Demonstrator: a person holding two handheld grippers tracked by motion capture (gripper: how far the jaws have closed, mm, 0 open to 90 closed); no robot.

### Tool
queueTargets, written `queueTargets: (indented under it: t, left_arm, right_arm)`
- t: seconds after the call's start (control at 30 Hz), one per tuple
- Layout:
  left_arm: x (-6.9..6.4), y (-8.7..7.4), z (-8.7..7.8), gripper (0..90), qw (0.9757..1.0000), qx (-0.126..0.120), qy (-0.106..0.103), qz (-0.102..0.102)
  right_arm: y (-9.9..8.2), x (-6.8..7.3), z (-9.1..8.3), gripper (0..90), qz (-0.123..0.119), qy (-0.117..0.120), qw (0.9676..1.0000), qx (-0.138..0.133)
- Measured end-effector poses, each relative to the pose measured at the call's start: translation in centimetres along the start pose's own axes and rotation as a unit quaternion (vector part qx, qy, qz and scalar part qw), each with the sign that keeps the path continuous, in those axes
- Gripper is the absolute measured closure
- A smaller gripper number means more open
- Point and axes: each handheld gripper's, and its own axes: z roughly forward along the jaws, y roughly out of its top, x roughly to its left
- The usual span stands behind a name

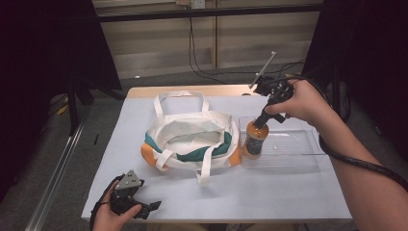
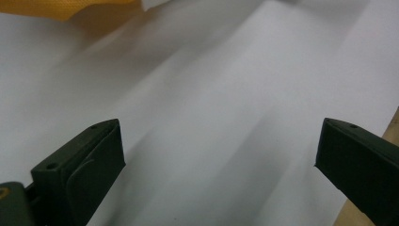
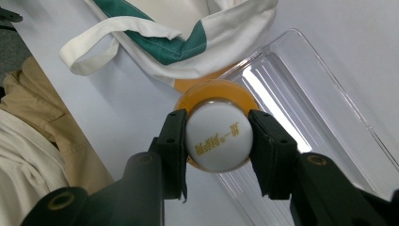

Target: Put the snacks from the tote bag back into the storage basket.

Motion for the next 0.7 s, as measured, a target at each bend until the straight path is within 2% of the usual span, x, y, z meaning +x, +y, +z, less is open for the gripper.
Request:
queueTargets:
  t: [0.17, 0.7]
  left_arm:
    - [0.06, 0.02, -0.05, 1.4, 1.0000, 0.006, -0.001, 0.002]
    - [-0.02, 0.02, 0.07, 1.3, 1.0000, 0.000, -0.001, 0.003]
  right_arm:
    - [-0.04, -0.03, 0.10, 60.6, -0.002, 0.001, 1.0000, 0.002]
    - [-0.03, 0.07, 0.88, 60.6, -0.010, 0.000, 0.9999, 0.000]
